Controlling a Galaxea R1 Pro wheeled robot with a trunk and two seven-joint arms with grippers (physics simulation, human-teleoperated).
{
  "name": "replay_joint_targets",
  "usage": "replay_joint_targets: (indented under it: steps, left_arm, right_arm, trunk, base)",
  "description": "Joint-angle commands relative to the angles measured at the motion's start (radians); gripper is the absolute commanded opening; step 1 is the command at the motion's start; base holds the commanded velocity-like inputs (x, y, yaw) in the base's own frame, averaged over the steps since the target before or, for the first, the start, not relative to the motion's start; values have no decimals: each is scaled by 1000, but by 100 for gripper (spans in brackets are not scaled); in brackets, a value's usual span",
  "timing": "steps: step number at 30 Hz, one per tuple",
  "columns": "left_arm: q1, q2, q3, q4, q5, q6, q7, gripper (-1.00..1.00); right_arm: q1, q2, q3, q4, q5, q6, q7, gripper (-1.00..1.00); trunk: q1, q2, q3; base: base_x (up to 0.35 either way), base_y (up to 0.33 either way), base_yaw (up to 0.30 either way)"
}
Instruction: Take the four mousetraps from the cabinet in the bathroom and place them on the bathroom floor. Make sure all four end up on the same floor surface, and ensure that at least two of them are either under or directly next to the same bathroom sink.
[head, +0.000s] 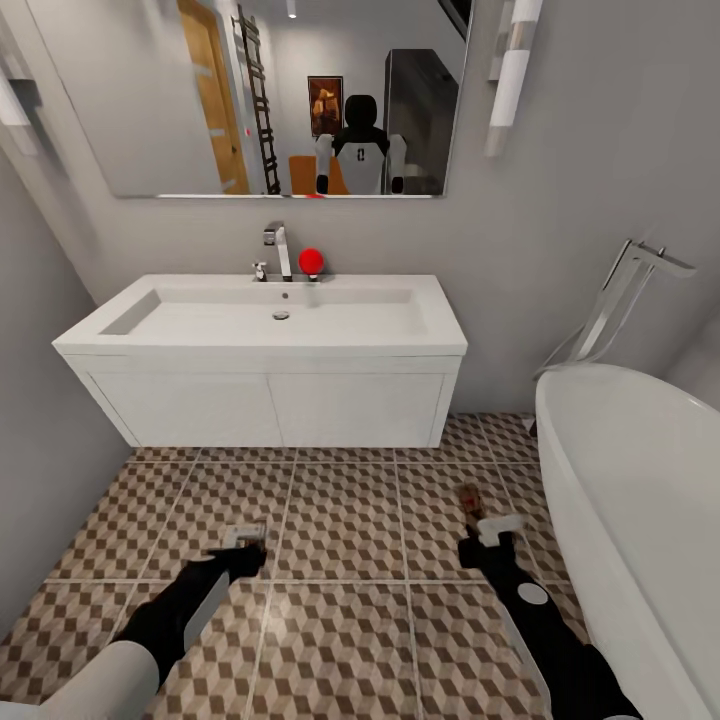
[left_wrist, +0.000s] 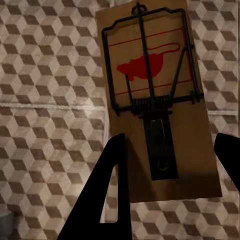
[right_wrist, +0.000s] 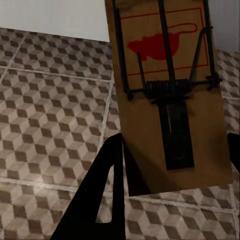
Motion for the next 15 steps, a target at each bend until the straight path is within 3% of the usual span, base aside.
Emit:
replay_joint_targets:
  steps: [1,6,8,11,13,15]
  left_arm:
    - [-1,2,-7,-5,11,-7,7,-100]
    - [-1,2,-8,-11,10,-26,5,-100]
    - [-1,1,-8,-10,11,-27,5,-100]
    - [-1,-2,-8,-14,11,-28,4,-100]
    - [-1,-3,-8,-27,11,-27,3,-100]
    - [-1,-3,-8,-50,11,-26,4,-100]
  right_arm:
    - [0,-1,0,-2,4,4,29,-100]
    - [0,-1,-3,-2,2,8,78,-100]
    - [0,-1,-15,-1,-22,8,84,-100]
    - [0,-1,-46,-1,-118,10,89,-100]
    - [0,-2,-58,-1,-208,27,90,-100]
    - [0,-2,-63,-2,-257,56,90,-100]
  trunk:
    - [0,0,-1]
    - [0,0,-1]
    - [0,0,-1]
    - [0,0,-1]
    - [0,0,-1]
    - [0,0,-1]
  base:
    - [0,0,0]
    - [0,0,0]
    - [0,0,0]
    - [0,0,0]
    - [0,0,0]
    - [0,0,0]
